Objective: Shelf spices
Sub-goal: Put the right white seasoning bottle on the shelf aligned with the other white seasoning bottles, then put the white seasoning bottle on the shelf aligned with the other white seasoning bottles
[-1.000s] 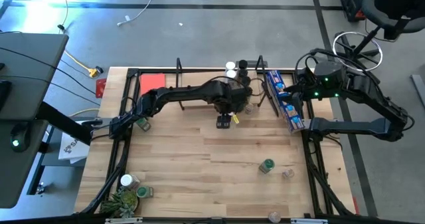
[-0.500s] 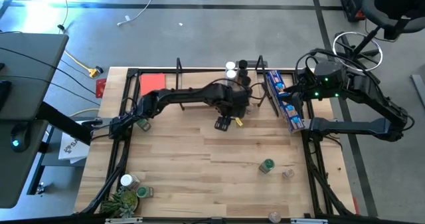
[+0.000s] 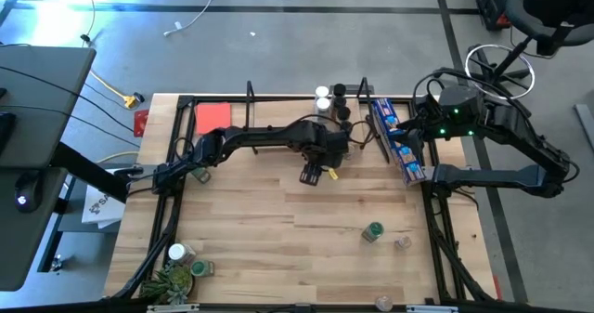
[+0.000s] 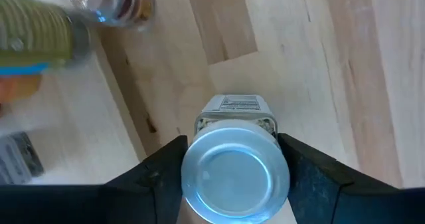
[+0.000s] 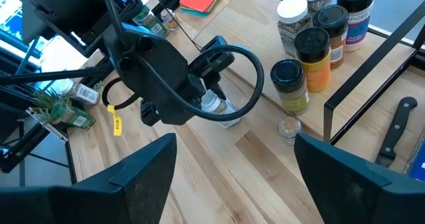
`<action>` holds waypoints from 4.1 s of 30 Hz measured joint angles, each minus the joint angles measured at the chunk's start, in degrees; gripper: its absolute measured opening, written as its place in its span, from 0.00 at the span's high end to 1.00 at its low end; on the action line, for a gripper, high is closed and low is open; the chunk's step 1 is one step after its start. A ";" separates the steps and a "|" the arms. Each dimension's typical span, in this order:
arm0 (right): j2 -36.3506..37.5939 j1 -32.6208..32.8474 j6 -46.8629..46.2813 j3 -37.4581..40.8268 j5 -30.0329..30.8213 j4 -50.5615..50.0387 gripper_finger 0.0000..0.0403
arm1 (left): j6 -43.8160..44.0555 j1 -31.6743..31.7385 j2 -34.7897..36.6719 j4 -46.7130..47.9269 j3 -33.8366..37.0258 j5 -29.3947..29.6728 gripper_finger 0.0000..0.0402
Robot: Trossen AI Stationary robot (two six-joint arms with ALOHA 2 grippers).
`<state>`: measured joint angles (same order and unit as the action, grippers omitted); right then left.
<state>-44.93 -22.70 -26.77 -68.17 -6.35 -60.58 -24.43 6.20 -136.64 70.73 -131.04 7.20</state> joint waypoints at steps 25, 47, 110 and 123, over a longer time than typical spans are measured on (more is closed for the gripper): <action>0.00 -0.01 -4.68 0.01 1.76 -0.03 0.25 | 9.70 12.90 3.67 -5.52 -3.78 -4.00 0.51; 0.00 0.00 -11.96 0.00 1.44 0.00 0.25 | 2.26 13.44 3.74 -11.95 -3.78 -1.48 0.42; 0.01 -0.01 -9.22 0.01 1.84 0.00 0.25 | 6.36 10.31 1.99 -8.87 -3.93 8.34 0.67; 0.00 -0.01 -8.97 0.01 1.84 0.00 0.25 | 5.34 9.56 3.96 -10.48 -3.72 9.60 0.55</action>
<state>-44.93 -22.72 -35.74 -68.16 -4.51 -60.58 -19.09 15.76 -132.68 60.26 -134.76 16.80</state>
